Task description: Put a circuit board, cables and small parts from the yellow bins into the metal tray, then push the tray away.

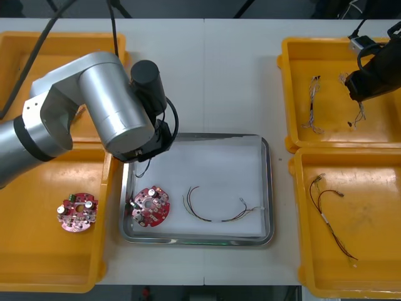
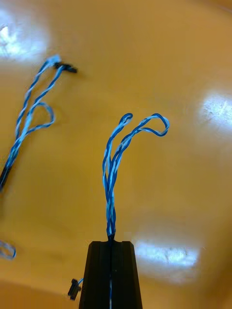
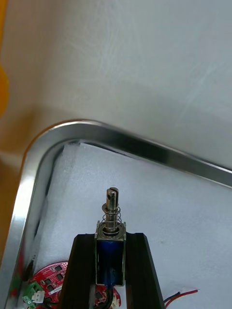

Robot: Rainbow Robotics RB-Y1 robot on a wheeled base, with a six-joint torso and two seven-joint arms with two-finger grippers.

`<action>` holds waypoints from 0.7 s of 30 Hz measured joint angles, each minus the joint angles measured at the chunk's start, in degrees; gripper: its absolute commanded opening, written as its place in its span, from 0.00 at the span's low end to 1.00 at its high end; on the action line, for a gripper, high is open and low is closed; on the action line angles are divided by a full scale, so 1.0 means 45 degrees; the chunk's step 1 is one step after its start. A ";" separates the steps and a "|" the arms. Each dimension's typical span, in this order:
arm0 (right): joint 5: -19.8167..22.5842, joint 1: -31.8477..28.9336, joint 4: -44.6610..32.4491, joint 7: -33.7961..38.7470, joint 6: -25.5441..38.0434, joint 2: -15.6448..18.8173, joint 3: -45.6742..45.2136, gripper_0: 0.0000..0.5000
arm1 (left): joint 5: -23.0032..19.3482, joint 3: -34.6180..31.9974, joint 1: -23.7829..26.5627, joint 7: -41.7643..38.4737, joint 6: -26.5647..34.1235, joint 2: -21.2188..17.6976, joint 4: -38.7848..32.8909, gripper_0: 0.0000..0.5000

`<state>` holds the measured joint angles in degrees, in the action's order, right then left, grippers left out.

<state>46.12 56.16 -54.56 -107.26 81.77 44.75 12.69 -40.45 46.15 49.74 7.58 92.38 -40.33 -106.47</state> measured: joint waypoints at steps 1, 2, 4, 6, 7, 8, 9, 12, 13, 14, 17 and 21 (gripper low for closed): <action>0.0000 0.0000 -0.0203 -0.0064 0.0301 0.0052 -0.0111 0.00 | 0.0043 0.0107 -0.0053 0.0000 -0.0034 0.0022 0.0000 0.00; 0.0001 0.0000 -0.0413 -0.0060 0.0629 0.0100 -0.0238 0.00 | 0.0079 0.0225 -0.0106 -0.0001 -0.0073 0.0044 0.0002 0.00; 0.0001 0.0000 -0.0888 -0.0060 0.1507 0.0178 -0.0538 0.00 | 0.0159 0.0463 -0.0191 -0.0005 -0.0126 0.0106 0.0010 0.00; 0.0002 0.0000 -0.1417 -0.0060 0.2283 0.0230 -0.0831 0.00 | 0.0301 0.0690 -0.0251 -0.0033 -0.0202 0.0188 0.0037 0.00; 0.0002 0.0000 -0.1687 -0.0060 0.2637 0.0248 -0.0969 0.00 | 0.0402 0.0798 -0.0278 -0.0065 -0.0254 0.0237 0.0055 0.00; 0.0002 0.0000 -0.1967 -0.0060 0.3003 0.0266 -0.1095 0.00 | 0.0564 0.0912 -0.0304 -0.0095 -0.0321 0.0301 0.0082 0.00; 0.0002 0.0000 -0.2221 -0.0061 0.3355 0.0284 -0.1205 0.00 | 0.0731 0.0998 -0.0332 -0.0123 -0.0408 0.0369 0.0122 0.00; 0.0002 0.0000 -0.2951 -0.0060 0.4441 0.0320 -0.1481 0.00 | 0.1059 0.1118 -0.0422 -0.0254 -0.0720 0.0569 0.0368 0.00; 0.0002 0.0000 -0.3192 -0.0061 0.4771 0.0333 -0.1547 0.00 | 0.1104 0.1122 -0.0438 -0.0309 -0.0852 0.0628 0.0498 0.00; 0.0002 0.0000 -0.3408 -0.0061 0.5095 0.0345 -0.1600 0.00 | 0.1141 0.1122 -0.0451 -0.0351 -0.0974 0.0680 0.0629 0.00; 0.0003 0.0000 -0.4020 -0.0061 0.5786 0.0365 -0.1687 0.00 | 0.1222 0.1131 -0.0463 -0.0379 -0.1111 0.0765 0.0843 0.00; 0.0031 0.0000 -0.4806 -0.0061 0.6169 0.0374 -0.1705 0.00 | 0.1312 0.1193 -0.0463 -0.0379 -0.1119 0.0768 0.0891 0.02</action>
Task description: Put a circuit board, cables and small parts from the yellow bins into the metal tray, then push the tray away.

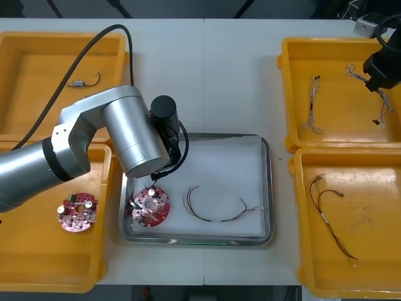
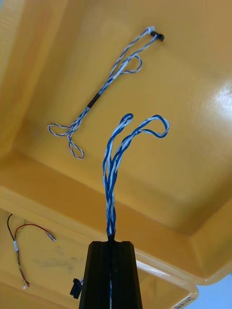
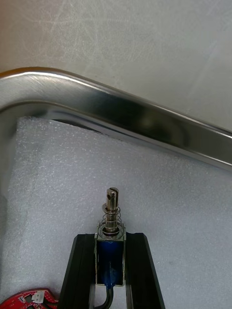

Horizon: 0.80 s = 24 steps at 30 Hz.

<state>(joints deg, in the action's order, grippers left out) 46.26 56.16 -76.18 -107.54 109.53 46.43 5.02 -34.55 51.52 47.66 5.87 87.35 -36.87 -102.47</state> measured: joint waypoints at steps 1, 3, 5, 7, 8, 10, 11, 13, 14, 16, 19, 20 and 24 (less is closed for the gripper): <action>0.0011 0.0000 -0.0197 0.0000 0.0000 0.0003 0.0000 0.00 | 0.0029 0.0013 0.0000 0.0000 -0.0001 0.0000 0.0000 0.22; 0.0058 -0.0001 -0.0464 0.0000 0.0002 0.0006 0.0000 0.00 | 0.0063 0.0040 0.0000 0.0000 -0.0003 0.0000 0.0001 0.51; 0.0169 -0.0011 -0.0767 0.0000 0.0005 0.0008 0.0000 0.00 | 0.0075 0.0044 0.0000 0.0000 -0.0009 0.0000 0.0001 0.66; 0.0299 -0.0087 -0.1211 0.0000 0.0007 0.0009 -0.0001 0.00 | 0.0084 0.0044 0.0000 0.0000 -0.0017 0.0000 -0.0002 0.75; 0.0359 -0.0160 -0.1505 0.0000 0.0008 0.0013 -0.0004 0.00 | 0.0084 0.0044 0.0000 0.0000 -0.0019 0.0000 -0.0011 0.81; 0.0451 -0.0359 -0.2100 0.0000 0.0009 0.0024 -0.0031 0.00 | 0.0084 0.0044 0.0000 0.0000 -0.0019 -0.0001 -0.0062 0.87; 0.0515 -0.0489 -0.2440 0.0000 0.0010 0.0030 -0.0067 0.00 | 0.0085 0.0044 0.0000 0.0000 -0.0016 -0.0006 -0.0133 0.91; 0.0643 -0.0762 -0.2975 0.0000 0.0010 0.0032 -0.0180 0.00 | 0.0085 0.0044 0.0000 0.0000 0.0058 -0.0036 -0.0406 0.96; 0.0717 -0.0899 -0.3223 0.0000 0.0012 0.0032 -0.0244 0.00 | 0.0085 0.0045 0.0000 0.0000 0.0152 -0.0071 -0.0595 1.00; 0.0839 -0.1172 -0.3623 0.0000 0.0014 0.0032 -0.0380 0.00 | 0.0041 0.0044 0.0000 0.0000 0.0461 -0.0191 -0.1135 1.00; 0.1000 -0.1521 -0.4098 0.0000 0.0018 0.0032 -0.0539 0.00 | -0.0523 -0.0086 0.0000 0.0000 0.0977 -0.0482 -0.1926 1.00; 0.1052 -0.1619 -0.4258 0.0000 0.0018 0.0032 -0.0571 0.00 | -0.0852 -0.0227 0.0000 0.0000 0.1162 -0.0603 -0.2197 1.00; 0.1445 -0.1820 -0.4688 0.0000 0.0023 0.0032 -0.0590 0.00 | -0.1989 -0.1269 0.0000 0.0000 0.1884 -0.1081 -0.3083 1.00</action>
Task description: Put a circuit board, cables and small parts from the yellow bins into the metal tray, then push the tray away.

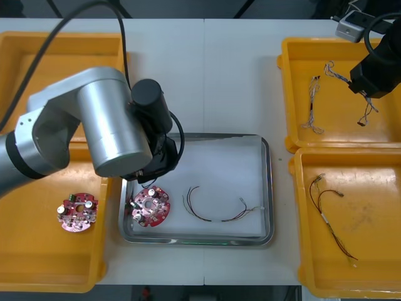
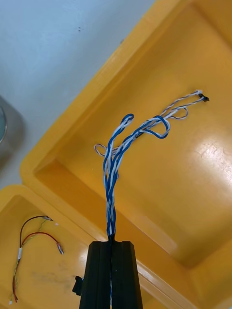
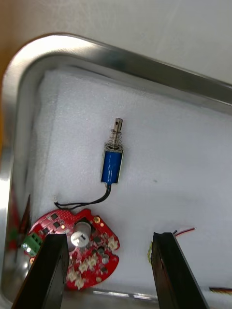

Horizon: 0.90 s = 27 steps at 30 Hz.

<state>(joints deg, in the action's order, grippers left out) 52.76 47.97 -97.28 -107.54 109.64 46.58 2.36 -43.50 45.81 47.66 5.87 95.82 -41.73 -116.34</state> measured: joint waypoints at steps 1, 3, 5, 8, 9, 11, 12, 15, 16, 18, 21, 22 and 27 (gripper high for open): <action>0.0162 -0.0006 -0.0026 0.0000 0.0001 0.0000 0.0000 0.00 | -0.0228 -0.0294 0.0001 0.0000 0.0127 -0.0102 -0.0140 1.00; 0.0560 -0.0008 -0.0089 0.0000 0.0006 0.0000 0.0000 0.00 | -0.0700 -0.0894 0.0012 0.0000 0.0291 -0.0337 -0.0360 1.00; 0.0893 -0.0010 -0.0229 0.0000 0.0009 -0.0001 0.0000 0.00 | -0.1145 -0.1410 0.0042 0.0000 0.0397 -0.0604 -0.0475 1.00; 0.1237 -0.0023 -0.0643 0.0000 0.0032 -0.0002 0.0027 0.00 | -0.1807 -0.2089 0.0200 0.0001 0.0701 -0.1067 -0.0495 1.00; 0.1287 -0.0029 -0.0837 0.0000 0.0033 -0.0003 0.0058 0.00 | -0.1996 -0.2315 0.0273 0.0002 0.0841 -0.1232 -0.0493 1.00; 0.1320 -0.0039 -0.1348 0.0000 0.0035 -0.0003 0.0246 0.00 | -0.2417 -0.2742 0.0403 0.0007 0.1096 -0.1576 -0.0483 1.00; 0.1357 -0.0043 -0.1607 0.0000 0.0037 -0.0002 0.0411 0.00 | -0.2759 -0.3034 0.0459 0.0017 0.1230 -0.1761 -0.0415 1.00; 0.1734 -0.0050 -0.2181 0.0000 -0.0066 -0.0002 0.1085 0.00 | -0.3826 -0.4121 0.0542 0.0130 0.1396 -0.2251 0.0099 1.00; 0.1989 -0.0051 -0.2263 0.0000 -0.0296 -0.0001 0.1363 0.00 | -0.4190 -0.4580 0.0543 0.0230 0.1432 -0.2394 0.0408 1.00; 0.2426 -0.0051 -0.2299 0.0000 -0.0936 -0.0001 0.1930 0.00 | -0.4623 -0.5424 0.0543 0.0555 0.1502 -0.2649 0.1041 1.00; 0.2902 -0.0052 -0.2334 -0.0001 -0.1965 -0.0005 0.2828 0.00 | -0.4948 -0.6265 0.0545 0.1486 0.1522 -0.3018 0.1962 1.00; 0.2965 -0.0052 -0.2401 -0.0001 -0.2248 -0.0006 0.3148 0.00 | -0.4976 -0.6411 0.0545 0.1874 0.1524 -0.3146 0.2240 1.00; 0.2750 -0.0053 -0.3134 -0.0003 -0.3978 -0.0003 0.4918 0.00 | -0.5009 -0.6558 0.0562 0.3587 0.1378 -0.3659 0.3541 1.00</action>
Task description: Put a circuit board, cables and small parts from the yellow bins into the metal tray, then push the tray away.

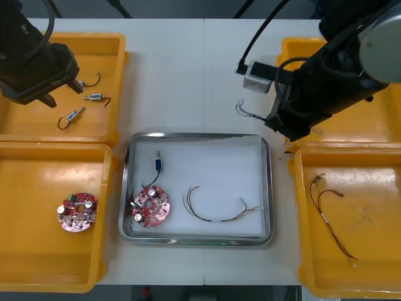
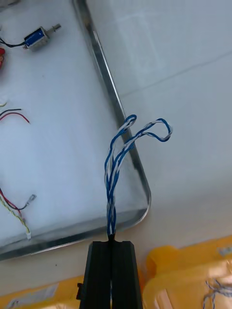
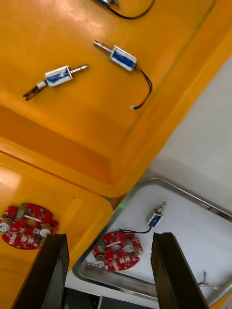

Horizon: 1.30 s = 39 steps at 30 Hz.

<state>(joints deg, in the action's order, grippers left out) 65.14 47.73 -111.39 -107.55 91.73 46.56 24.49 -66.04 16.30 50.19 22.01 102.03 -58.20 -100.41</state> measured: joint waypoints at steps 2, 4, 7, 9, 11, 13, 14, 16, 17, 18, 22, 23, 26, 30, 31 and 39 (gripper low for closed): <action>-0.0391 0.0003 -0.0266 -0.0002 -0.0533 0.0000 0.0702 0.00 | 0.0000 0.0000 0.0000 0.0017 -0.0208 -0.0129 0.0498 1.00; -0.0827 0.0023 -0.0419 -0.0015 -0.1011 0.0000 0.1466 0.00 | 0.0003 -0.0001 0.0001 -0.0009 -0.0481 -0.0233 0.1038 1.00; -0.1371 0.0173 -0.0440 -0.0269 -0.1492 0.0001 0.2630 0.00 | 0.0026 -0.0005 0.0044 -0.0011 -0.0834 -0.0316 0.2023 1.00; -0.1643 0.0329 -0.0429 -0.0615 -0.1725 0.0000 0.3378 0.00 | 0.0087 -0.0006 0.0159 -0.0013 -0.0943 -0.0326 0.2822 1.00; -0.1893 0.0496 -0.0378 -0.0800 -0.1959 -0.0012 0.4075 0.00 | 0.0160 -0.0006 0.0371 -0.0025 -0.1001 -0.0326 0.3700 1.00; -0.2136 0.0652 -0.0228 -0.0799 -0.2252 -0.0064 0.4680 0.00 | 0.0317 -0.0006 0.0671 -0.0074 -0.1034 -0.0323 0.4782 1.00; -0.2263 0.0711 -0.0144 -0.0799 -0.2384 -0.0103 0.4921 0.00 | 0.0380 -0.0007 0.0819 -0.0102 -0.1075 -0.0323 0.5265 1.00; -0.2440 0.0820 0.0057 -0.0800 -0.2598 -0.0211 0.5325 0.00 | 0.0495 -0.0007 0.1113 -0.0164 -0.1206 -0.0322 0.6079 1.00; -0.2518 0.0870 0.0191 -0.0801 -0.2711 -0.0280 0.5487 0.00 | 0.0543 -0.0007 0.1222 -0.0214 -0.1328 -0.0320 0.6379 1.00; -0.2621 0.0929 0.0340 -0.0804 -0.2867 -0.0366 0.5666 0.00 | 0.0597 -0.0007 0.1330 -0.0294 -0.1523 -0.0313 0.6758 1.00; -0.2803 0.1237 0.0965 -0.0939 -0.3505 -0.0693 0.6416 0.00 | 0.0734 -0.0008 0.1693 -0.0914 -0.2283 -0.0252 0.7971 1.00; -0.2810 0.1325 0.1151 -0.1069 -0.3642 -0.0773 0.6594 0.00 | 0.0785 -0.0009 0.1783 -0.1238 -0.2474 -0.0206 0.8233 1.00; -0.2964 0.1552 0.1702 -0.1312 -0.4135 -0.1045 0.7041 0.00 | 0.1098 -0.0009 0.2091 -0.2578 -0.2860 0.0055 0.8985 1.00; -0.3228 0.1694 0.2307 -0.1314 -0.4730 -0.1378 0.7457 0.00 | 0.1933 -0.0010 0.2503 -0.4279 -0.3106 0.0553 0.9762 1.00; -0.3248 0.1709 0.2462 -0.1317 -0.4881 -0.1444 0.7540 0.00 | 0.2167 -0.0010 0.2598 -0.4429 -0.3205 0.0699 0.9964 1.00; -0.3280 0.1736 0.2922 -0.1509 -0.5146 -0.1651 0.7786 0.46 | 0.3860 -0.0014 0.3083 -0.4356 -0.4638 0.2041 1.1465 1.00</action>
<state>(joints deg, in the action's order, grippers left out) 50.38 55.54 -98.24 -114.34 68.58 39.13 59.53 -48.67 16.23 64.06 2.41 81.16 -49.01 -48.81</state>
